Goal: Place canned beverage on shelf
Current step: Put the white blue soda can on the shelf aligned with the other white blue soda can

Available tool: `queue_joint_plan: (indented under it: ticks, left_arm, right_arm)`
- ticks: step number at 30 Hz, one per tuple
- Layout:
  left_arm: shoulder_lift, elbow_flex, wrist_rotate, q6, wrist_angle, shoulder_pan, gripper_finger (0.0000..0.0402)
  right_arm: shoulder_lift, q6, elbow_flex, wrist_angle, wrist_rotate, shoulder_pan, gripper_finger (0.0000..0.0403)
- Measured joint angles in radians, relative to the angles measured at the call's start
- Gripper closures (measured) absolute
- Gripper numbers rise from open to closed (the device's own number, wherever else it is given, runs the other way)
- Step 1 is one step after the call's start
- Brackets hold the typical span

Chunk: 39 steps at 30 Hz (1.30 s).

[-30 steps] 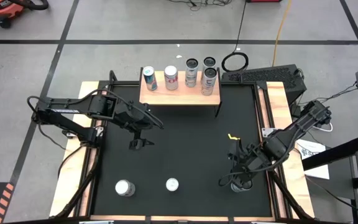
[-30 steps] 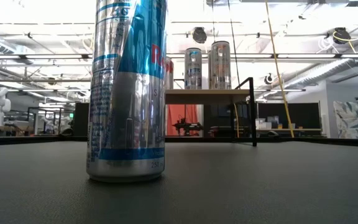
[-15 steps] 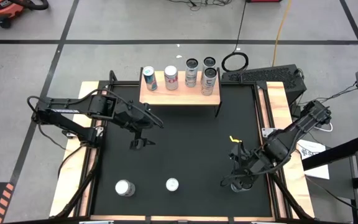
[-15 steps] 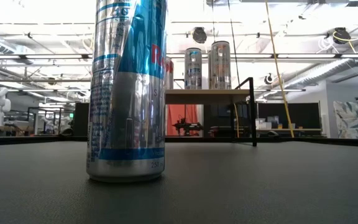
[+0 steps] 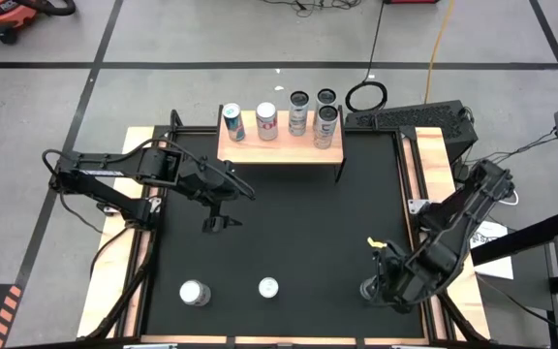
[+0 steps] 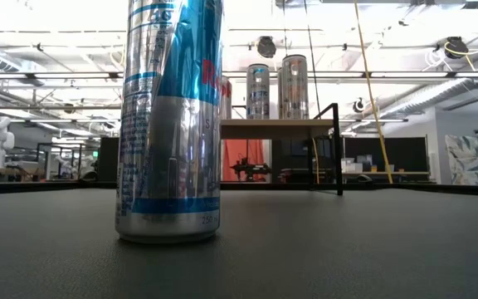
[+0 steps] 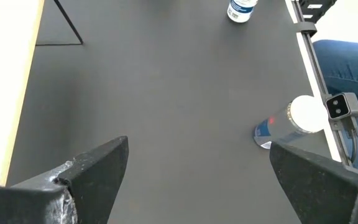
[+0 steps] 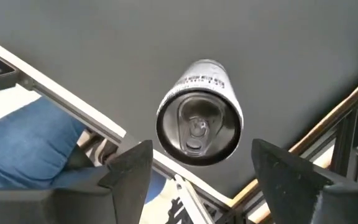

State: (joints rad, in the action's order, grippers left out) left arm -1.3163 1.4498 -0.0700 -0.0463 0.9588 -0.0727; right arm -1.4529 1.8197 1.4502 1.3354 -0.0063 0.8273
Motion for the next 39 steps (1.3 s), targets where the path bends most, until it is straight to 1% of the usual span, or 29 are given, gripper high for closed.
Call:
queue_joint_plan:
  ticks: [4,11,21,24,28,39]
  left_arm:
    - [0.0,0.0,0.0,0.006,0.0,0.0,0.0008]
    - [0.0,0.0,0.0,0.034,0.0,0.0,0.0008]
    - [0.0,0.0,0.0,0.035,-0.002,0.0,0.0008]
    - [0.0,0.0,0.0,0.036,-0.003,0.0,0.0008]
    - [0.0,0.0,0.0,0.036,-0.011,0.0,0.0008]
    - [0.0,0.0,0.0,0.035,-0.01,0.0,0.0008]
  right_arm:
    - [-0.02,0.006,0.0,-0.021,-0.024,0.011,0.0149]
    - [-0.039,0.004,0.0,-0.107,-0.022,0.012,0.0149]
    - [-0.045,0.037,0.0,-0.089,-0.023,0.012,0.0149]
    - [-0.045,0.025,0.0,-0.11,-0.027,0.012,0.0149]
    - [-0.04,0.023,0.0,-0.128,-0.072,0.013,0.0149]
    - [-0.04,-0.004,0.0,-0.131,-0.072,0.013,0.0149]
